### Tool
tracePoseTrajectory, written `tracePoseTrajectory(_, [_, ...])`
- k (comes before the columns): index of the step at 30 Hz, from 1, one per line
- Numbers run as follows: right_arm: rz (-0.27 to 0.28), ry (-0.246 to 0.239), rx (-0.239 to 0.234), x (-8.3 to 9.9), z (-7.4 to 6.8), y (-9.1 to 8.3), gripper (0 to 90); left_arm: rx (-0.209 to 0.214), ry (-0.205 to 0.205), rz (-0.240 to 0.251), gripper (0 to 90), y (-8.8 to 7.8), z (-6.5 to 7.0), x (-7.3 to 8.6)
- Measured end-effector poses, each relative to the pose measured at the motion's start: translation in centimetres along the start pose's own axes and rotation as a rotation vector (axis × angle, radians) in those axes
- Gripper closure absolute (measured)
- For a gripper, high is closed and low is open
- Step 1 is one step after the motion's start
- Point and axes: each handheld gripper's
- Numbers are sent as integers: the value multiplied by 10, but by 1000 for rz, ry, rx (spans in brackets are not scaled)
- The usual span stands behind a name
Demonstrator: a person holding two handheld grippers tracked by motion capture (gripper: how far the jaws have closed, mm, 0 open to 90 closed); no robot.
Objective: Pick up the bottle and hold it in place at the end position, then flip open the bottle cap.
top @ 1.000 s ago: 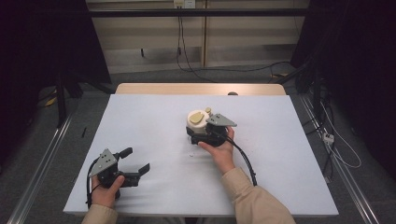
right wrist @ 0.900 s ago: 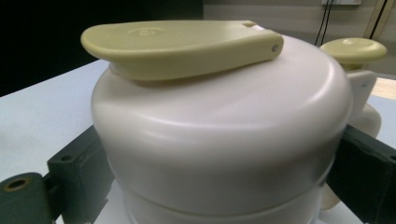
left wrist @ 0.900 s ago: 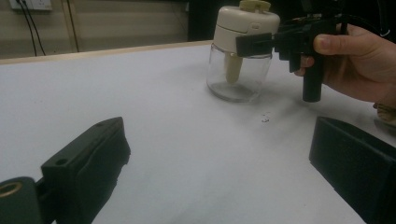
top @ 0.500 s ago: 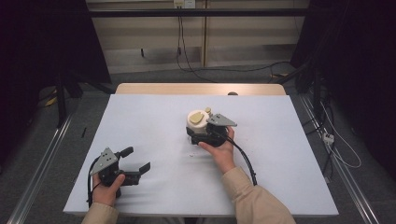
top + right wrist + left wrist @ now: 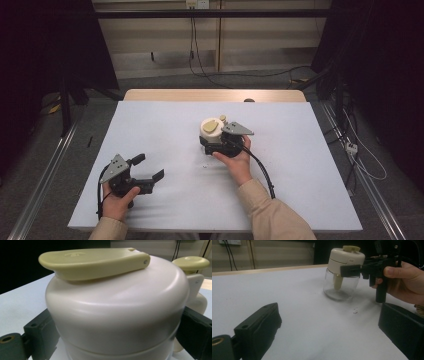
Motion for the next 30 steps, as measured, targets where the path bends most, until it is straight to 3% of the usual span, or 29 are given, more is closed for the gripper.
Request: tracePoseTrajectory(30, [-2,8,-3,1,0,1,50,26,-8,-32,32,12,6,-16])
Point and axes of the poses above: each handheld gripper's, and its own axes: y roughly forward along the jaws, x roughly out of its underside, z roughly to its right, and after that the axes turned 11 degrees about -z, right-handed
